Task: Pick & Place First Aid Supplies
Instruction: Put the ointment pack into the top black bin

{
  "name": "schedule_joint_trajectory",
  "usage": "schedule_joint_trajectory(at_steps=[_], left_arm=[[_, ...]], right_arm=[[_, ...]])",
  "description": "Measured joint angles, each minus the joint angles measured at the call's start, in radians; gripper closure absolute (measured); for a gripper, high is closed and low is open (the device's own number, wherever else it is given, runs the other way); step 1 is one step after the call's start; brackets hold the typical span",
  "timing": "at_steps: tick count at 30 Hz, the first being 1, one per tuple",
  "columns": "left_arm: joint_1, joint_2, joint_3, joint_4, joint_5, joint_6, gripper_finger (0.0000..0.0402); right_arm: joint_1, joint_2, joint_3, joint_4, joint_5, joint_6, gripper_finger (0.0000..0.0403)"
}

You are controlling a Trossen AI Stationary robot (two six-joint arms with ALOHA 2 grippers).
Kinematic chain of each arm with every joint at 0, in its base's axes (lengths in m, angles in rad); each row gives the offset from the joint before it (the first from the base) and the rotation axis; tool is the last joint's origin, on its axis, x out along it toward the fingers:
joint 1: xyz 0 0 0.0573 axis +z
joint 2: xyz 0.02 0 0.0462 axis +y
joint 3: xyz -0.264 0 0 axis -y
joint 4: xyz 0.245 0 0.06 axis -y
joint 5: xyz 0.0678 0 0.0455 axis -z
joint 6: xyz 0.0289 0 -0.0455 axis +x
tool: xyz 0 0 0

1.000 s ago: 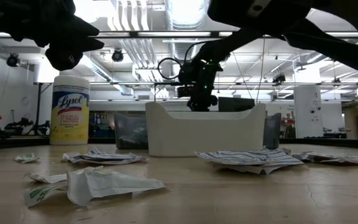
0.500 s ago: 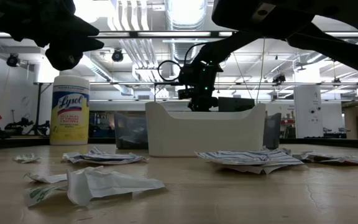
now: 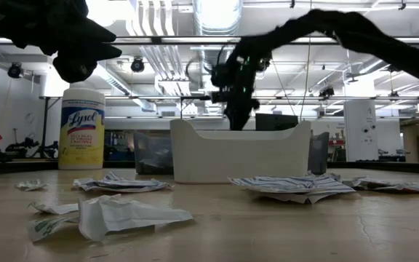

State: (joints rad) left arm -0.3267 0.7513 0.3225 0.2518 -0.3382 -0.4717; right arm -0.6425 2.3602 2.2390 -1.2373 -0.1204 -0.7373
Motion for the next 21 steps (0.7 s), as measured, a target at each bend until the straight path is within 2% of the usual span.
schedule_joint_trajectory(at_steps=[5, 12, 21], left_arm=[[0.0, 0.0, 0.0, -0.025, 0.0, 0.0, 0.0284], [0.0, 0.0, 0.0, -0.057, 0.0, 0.0, 0.0284], [0.0, 0.0, -0.001, -0.069, 0.0, 0.002, 0.0284]], right_arm=[[0.036, -0.113, 0.026, -0.123, -0.012, 0.083, 0.0308], [0.113, -0.31, 0.016, -0.243, -0.015, 0.22, 0.033], [0.28, -0.568, -0.131, -0.285, -0.019, 0.434, 0.0366]])
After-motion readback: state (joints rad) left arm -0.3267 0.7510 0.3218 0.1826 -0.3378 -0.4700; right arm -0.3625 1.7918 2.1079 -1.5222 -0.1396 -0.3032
